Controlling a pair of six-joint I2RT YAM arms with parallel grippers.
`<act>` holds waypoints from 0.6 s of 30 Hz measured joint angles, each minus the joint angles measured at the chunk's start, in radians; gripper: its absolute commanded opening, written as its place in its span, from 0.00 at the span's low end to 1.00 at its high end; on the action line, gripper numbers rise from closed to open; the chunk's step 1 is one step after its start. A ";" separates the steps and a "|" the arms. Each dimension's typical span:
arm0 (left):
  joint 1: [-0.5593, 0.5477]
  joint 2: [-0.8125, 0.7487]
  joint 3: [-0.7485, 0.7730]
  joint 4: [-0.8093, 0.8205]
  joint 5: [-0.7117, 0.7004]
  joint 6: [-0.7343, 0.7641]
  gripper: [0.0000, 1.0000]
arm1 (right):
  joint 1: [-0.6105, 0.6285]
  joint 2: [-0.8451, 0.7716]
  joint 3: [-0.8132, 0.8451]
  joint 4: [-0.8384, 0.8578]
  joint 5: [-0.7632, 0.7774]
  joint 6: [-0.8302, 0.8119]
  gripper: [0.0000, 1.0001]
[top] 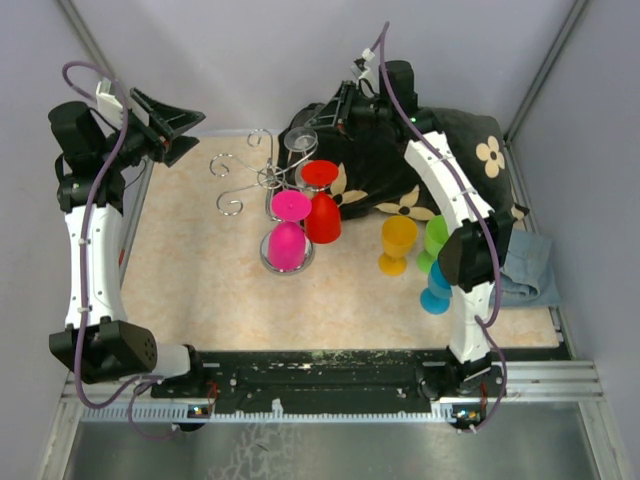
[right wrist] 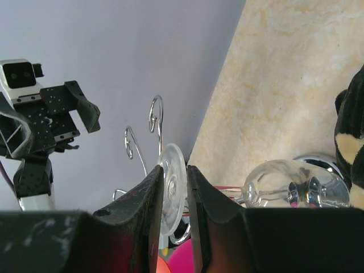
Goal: Take the wine glass off the wine glass rack
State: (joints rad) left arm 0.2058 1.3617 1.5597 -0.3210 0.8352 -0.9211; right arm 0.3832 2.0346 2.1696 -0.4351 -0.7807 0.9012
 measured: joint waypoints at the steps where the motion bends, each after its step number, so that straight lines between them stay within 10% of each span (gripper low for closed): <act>1: 0.000 0.000 0.000 0.000 0.000 0.001 0.93 | 0.000 0.000 0.000 0.000 0.000 0.000 0.24; 18: 0.000 0.000 0.000 0.000 0.005 0.002 0.92 | 0.000 0.000 -0.003 -0.023 -0.016 -0.019 0.21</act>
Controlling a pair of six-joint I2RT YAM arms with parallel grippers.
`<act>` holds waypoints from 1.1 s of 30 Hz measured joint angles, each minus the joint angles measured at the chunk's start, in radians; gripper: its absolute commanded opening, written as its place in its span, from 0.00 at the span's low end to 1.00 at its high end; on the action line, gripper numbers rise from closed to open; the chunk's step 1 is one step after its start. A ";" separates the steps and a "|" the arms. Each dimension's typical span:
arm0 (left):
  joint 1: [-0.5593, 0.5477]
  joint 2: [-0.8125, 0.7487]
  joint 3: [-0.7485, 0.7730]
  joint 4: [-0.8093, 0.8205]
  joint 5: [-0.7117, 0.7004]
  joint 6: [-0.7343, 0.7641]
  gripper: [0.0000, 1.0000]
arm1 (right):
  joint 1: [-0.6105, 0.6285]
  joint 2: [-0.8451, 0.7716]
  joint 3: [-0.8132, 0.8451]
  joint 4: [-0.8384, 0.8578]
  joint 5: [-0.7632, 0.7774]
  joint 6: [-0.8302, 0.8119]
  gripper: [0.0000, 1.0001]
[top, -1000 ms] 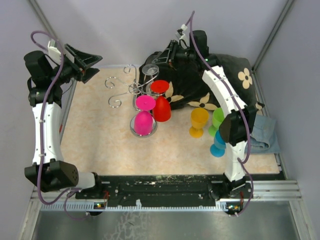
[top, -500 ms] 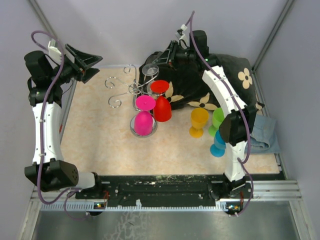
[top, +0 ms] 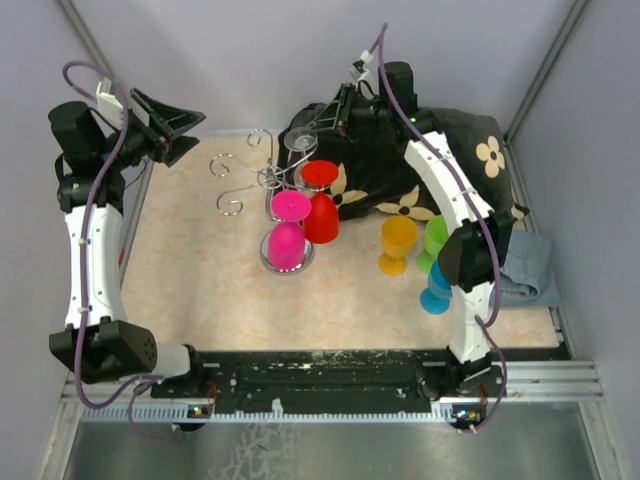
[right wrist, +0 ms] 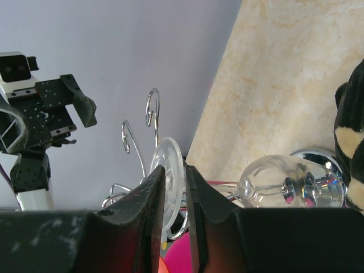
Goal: Take the wine glass off the wine glass rack
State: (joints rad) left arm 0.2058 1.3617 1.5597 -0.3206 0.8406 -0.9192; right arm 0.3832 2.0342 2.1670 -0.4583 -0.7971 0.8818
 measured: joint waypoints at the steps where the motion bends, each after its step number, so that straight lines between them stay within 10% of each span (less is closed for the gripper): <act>1: 0.000 0.000 0.000 0.000 0.000 0.000 0.92 | 0.000 0.000 0.000 0.000 -0.001 0.000 0.20; 14: 0.000 0.000 -0.001 0.000 0.004 0.000 0.92 | -0.001 -0.002 -0.021 0.019 -0.010 -0.001 0.01; 33: 0.000 0.000 -0.006 0.000 0.009 0.003 0.91 | -0.015 -0.011 -0.082 0.123 -0.047 0.078 0.00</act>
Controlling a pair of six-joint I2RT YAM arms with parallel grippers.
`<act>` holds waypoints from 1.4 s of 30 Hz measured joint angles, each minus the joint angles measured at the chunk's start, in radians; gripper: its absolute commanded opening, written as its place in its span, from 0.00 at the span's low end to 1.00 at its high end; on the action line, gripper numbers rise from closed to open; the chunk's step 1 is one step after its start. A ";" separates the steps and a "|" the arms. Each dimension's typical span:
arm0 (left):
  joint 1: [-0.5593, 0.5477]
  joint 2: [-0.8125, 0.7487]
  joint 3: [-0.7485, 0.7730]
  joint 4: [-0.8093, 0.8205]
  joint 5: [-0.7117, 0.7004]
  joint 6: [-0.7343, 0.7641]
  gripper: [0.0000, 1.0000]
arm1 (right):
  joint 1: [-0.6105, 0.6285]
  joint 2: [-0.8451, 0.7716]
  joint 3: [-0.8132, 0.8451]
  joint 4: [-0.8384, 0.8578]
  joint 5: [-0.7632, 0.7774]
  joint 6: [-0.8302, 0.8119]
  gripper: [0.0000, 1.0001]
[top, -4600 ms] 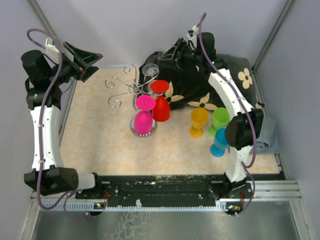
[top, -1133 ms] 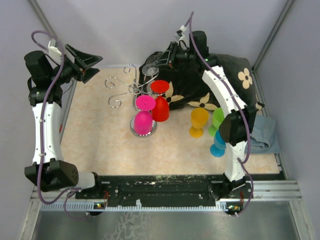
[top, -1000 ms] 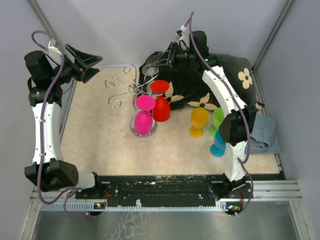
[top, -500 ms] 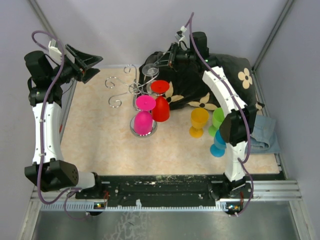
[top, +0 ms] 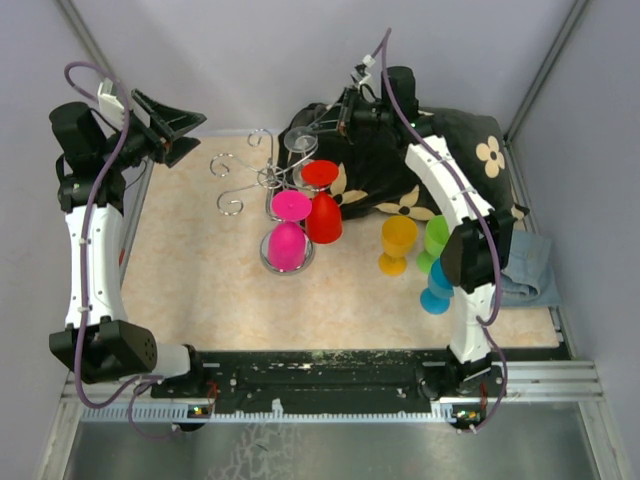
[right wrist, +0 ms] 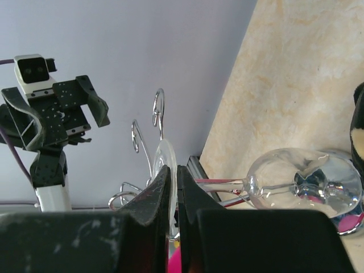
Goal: Take the wine glass off the wine glass rack
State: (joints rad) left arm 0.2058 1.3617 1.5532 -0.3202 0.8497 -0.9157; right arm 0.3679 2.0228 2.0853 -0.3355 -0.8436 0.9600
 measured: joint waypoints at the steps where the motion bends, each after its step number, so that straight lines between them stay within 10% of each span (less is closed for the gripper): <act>1: 0.000 0.000 0.000 0.000 0.000 0.000 0.91 | -0.002 -0.003 -0.011 0.013 -0.003 0.013 0.00; 42: 0.000 0.025 0.000 0.000 0.000 0.006 0.90 | -0.037 -0.059 -0.161 0.204 -0.073 0.175 0.00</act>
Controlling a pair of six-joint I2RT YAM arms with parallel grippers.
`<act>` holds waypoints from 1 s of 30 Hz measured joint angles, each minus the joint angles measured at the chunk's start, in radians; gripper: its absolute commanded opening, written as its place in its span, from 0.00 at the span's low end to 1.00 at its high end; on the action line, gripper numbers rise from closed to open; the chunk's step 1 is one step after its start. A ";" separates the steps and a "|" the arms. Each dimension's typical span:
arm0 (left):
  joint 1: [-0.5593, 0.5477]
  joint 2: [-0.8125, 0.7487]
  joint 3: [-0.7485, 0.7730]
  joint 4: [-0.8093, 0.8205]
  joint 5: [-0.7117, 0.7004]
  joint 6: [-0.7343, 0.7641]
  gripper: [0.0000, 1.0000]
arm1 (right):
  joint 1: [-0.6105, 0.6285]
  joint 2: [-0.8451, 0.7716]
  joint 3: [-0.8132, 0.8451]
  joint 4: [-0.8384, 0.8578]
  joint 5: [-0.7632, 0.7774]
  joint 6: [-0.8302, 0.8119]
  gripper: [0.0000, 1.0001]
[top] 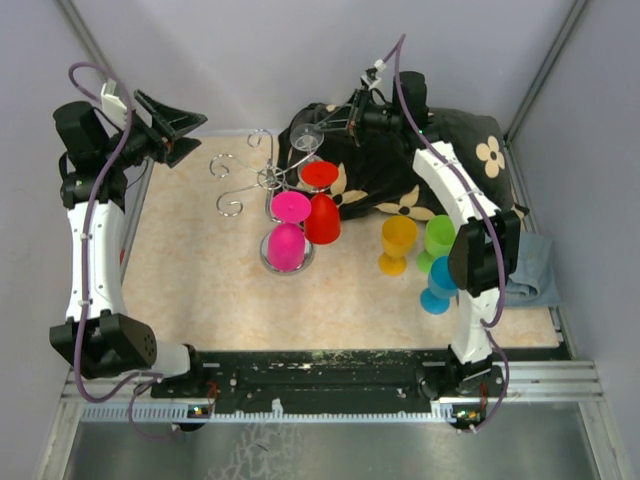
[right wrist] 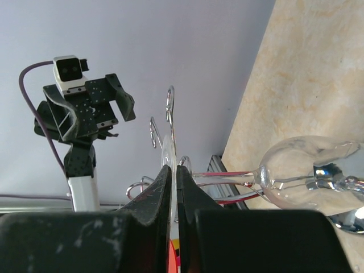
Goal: Take the wine glass off the wine glass rack
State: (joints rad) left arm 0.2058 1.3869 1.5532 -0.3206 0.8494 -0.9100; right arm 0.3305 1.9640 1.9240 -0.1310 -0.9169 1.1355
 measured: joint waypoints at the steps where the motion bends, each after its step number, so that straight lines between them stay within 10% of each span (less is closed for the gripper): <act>1: 0.000 0.000 0.000 0.000 0.000 0.002 0.90 | 0.000 0.000 0.000 0.001 -0.002 0.000 0.00; 30: 0.000 0.005 0.000 0.000 -0.001 0.014 0.90 | -0.002 -0.015 -0.130 0.253 -0.035 0.233 0.00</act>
State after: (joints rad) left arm 0.2058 1.3914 1.5532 -0.3206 0.8486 -0.8963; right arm 0.3283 1.9491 1.7939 0.1215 -0.9520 1.3682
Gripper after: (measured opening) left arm 0.903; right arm 0.041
